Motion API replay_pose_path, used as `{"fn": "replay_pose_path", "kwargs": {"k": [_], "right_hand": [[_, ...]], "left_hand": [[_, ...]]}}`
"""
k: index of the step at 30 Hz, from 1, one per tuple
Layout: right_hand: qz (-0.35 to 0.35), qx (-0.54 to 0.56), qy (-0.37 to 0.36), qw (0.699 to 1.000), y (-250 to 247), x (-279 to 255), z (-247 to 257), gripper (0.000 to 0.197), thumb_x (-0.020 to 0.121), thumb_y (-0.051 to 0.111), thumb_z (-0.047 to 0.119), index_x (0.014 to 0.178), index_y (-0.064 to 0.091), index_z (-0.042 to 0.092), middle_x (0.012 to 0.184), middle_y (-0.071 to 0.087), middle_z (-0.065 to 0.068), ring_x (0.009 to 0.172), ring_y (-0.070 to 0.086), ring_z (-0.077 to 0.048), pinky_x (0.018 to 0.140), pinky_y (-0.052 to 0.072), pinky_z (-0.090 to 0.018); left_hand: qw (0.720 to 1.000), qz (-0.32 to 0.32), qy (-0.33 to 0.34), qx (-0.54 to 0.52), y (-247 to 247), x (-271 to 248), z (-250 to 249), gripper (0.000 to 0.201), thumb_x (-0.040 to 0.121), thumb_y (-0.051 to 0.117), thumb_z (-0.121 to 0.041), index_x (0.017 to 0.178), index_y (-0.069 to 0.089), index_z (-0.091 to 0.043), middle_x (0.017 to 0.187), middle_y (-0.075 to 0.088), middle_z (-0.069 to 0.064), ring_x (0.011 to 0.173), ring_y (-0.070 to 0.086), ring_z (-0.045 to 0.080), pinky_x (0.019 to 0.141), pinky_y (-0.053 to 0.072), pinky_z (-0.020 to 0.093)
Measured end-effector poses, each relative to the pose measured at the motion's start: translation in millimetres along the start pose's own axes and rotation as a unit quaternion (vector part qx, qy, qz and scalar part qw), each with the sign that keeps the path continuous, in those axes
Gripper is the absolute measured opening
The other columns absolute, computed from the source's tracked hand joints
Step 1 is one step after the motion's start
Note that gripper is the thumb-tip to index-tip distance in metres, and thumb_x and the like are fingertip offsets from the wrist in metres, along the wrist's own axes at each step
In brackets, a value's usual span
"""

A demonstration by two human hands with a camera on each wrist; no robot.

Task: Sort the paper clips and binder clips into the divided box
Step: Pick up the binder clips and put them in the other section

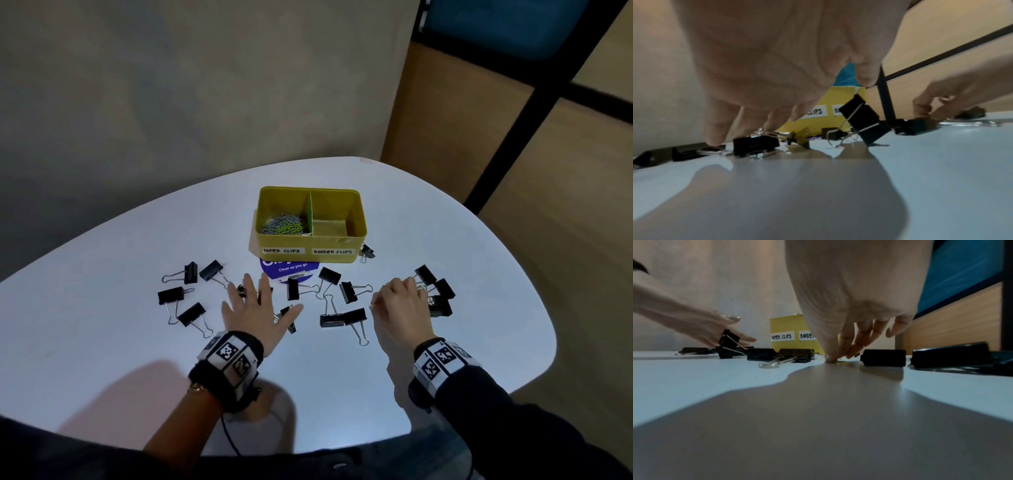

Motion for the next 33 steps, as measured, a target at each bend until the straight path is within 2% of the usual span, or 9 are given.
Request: {"fn": "replay_pose_path", "kwargs": {"k": [4, 8, 10, 12, 15, 20, 23, 26, 33], "right_hand": [[0.048, -0.066, -0.040, 0.996, 6, -3, 16, 0.019, 0.070, 0.072, 0.026, 0.081, 0.064, 0.014, 0.082, 0.063, -0.006, 0.081, 0.056, -0.029, 0.067, 0.043, -0.040], [0.082, -0.050, -0.100, 0.990, 9, -8, 33, 0.017, 0.087, 0.052, 0.023, 0.100, 0.056, 0.013, 0.099, 0.062, -0.005, 0.094, 0.057, -0.026, 0.071, 0.040, -0.032], [0.077, 0.032, -0.055, 0.995, -5, -5, 28, 0.015, 0.091, 0.046, 0.016, 0.105, 0.050, 0.012, 0.104, 0.058, -0.005, 0.091, 0.057, -0.025, 0.066, 0.040, -0.031], [0.009, 0.125, -0.004, 0.992, -31, 3, 23, 0.014, 0.092, 0.044, 0.010, 0.106, 0.047, 0.010, 0.106, 0.054, -0.008, 0.082, 0.058, -0.030, 0.067, 0.045, -0.037], [-0.161, 0.247, -0.053, 0.954, -87, 21, 48, 0.020, 0.095, 0.043, 0.020, 0.107, 0.050, 0.007, 0.106, 0.055, -0.010, 0.078, 0.060, -0.029, 0.063, 0.049, -0.039], [-0.180, 0.284, -0.181, 0.924, -123, 71, 128, 0.018, 0.088, 0.059, 0.001, 0.104, 0.062, 0.008, 0.104, 0.063, -0.005, 0.089, 0.059, -0.014, 0.080, 0.052, -0.026], [-0.140, 0.298, -0.191, 0.925, -118, 90, 147, 0.024, 0.091, 0.055, 0.003, 0.112, 0.063, 0.011, 0.116, 0.062, -0.005, 0.104, 0.060, -0.016, 0.094, 0.053, -0.036], [-0.135, 0.285, -0.148, 0.937, -112, 93, 139, 0.039, 0.093, 0.051, 0.006, 0.130, 0.053, 0.018, 0.141, 0.045, -0.005, 0.128, 0.045, -0.021, 0.109, 0.040, -0.039], [-0.199, 0.261, -0.004, 0.945, -100, 50, 71, 0.047, 0.087, 0.051, 0.003, 0.131, 0.049, 0.019, 0.139, 0.036, -0.012, 0.129, 0.037, -0.028, 0.098, 0.037, -0.047]], "left_hand": [[1.000, 0.016, 0.003, -0.009, -4, 4, 5, 0.092, 0.079, 0.011, -0.081, 0.151, -0.013, -0.028, 0.161, -0.013, 0.002, 0.147, -0.015, 0.036, 0.117, 0.004, 0.059], [0.999, 0.028, 0.011, -0.013, 1, 4, 5, 0.091, 0.080, 0.013, -0.080, 0.151, -0.012, -0.028, 0.161, -0.014, -0.003, 0.146, -0.019, 0.034, 0.116, 0.004, 0.061], [0.999, 0.029, 0.039, -0.018, 2, 1, 0, 0.088, 0.083, 0.017, -0.077, 0.151, -0.012, -0.029, 0.161, -0.015, -0.004, 0.146, -0.018, 0.034, 0.117, 0.005, 0.060], [0.995, 0.012, 0.089, -0.047, -2, -5, -7, 0.079, 0.087, 0.023, -0.071, 0.149, -0.014, -0.038, 0.160, -0.018, -0.008, 0.147, -0.013, 0.034, 0.115, 0.011, 0.062], [0.988, -0.081, 0.117, -0.052, -23, -12, -5, 0.072, 0.090, 0.028, -0.067, 0.142, -0.019, -0.052, 0.157, -0.025, -0.013, 0.147, -0.002, 0.040, 0.107, 0.026, 0.064], [0.980, -0.163, -0.108, -0.038, -48, 2, 64, 0.080, 0.089, 0.031, -0.064, 0.150, -0.011, -0.034, 0.160, -0.018, 0.005, 0.144, -0.003, 0.048, 0.104, 0.024, 0.069], [0.969, -0.113, -0.207, -0.072, -51, 10, 106, 0.084, 0.090, 0.038, -0.058, 0.152, -0.008, -0.025, 0.160, -0.017, 0.010, 0.143, -0.008, 0.049, 0.104, 0.023, 0.070], [0.985, -0.012, -0.152, -0.081, -33, 21, 112, 0.080, 0.091, 0.033, -0.062, 0.152, -0.008, -0.030, 0.160, -0.017, 0.005, 0.142, -0.015, 0.049, 0.108, 0.017, 0.071], [0.993, 0.067, -0.048, -0.090, -14, -1, 62, 0.069, 0.085, 0.031, -0.073, 0.143, -0.002, -0.057, 0.157, -0.028, -0.006, 0.143, -0.022, 0.043, 0.106, 0.017, 0.074]]}}
Point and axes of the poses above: each hand's wrist, its own x-axis towards the middle knuckle, its own y-axis out of the palm, z = x × y, the point moved 8 cm from there along x, towards the middle knuckle
